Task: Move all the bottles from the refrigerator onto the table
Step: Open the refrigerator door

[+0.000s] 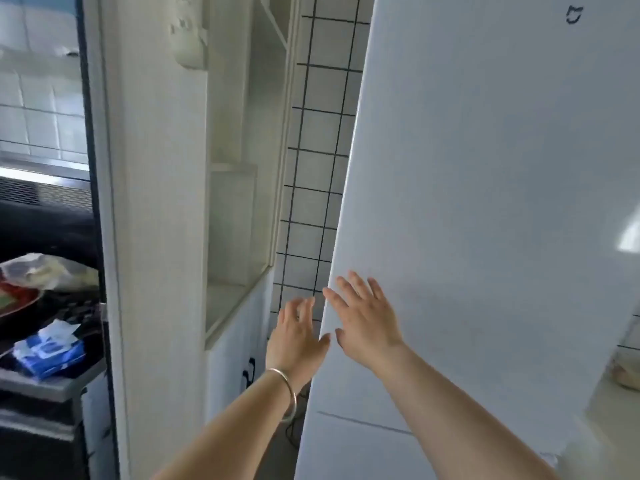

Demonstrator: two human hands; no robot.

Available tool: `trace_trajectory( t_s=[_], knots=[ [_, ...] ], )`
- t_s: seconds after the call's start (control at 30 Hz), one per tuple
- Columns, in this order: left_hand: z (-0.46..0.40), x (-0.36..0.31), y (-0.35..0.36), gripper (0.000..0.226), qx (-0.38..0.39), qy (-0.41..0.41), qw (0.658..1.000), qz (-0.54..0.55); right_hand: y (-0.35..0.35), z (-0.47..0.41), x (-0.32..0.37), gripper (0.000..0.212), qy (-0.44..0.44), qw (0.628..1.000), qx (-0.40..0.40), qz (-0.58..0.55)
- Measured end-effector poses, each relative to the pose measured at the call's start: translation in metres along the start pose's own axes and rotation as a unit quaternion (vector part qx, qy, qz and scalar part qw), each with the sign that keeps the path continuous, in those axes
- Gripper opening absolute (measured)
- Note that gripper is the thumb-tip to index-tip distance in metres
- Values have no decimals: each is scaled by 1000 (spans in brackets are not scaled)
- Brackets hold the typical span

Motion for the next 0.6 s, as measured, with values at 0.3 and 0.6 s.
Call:
trace_trajectory(
  t_s=[0.3,0.6],
  knots=[
    [-71,22,15,38,139,-78,975,155,15,-73,9,45,-123,959,117,226],
    [-90,6,9,29,247,-6,969,2,18,-92,22,46,-96,933,164,307]
  ],
)
Point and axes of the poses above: each hand's wrist, its own z-axis away from the middle knuckle, its own y-axis out of the palm, x = y × z, the point moved 1 cm from there along -z, towards the middle knuckle, and after that the axes turned 10 degrees about z, right-handed, at the moved point
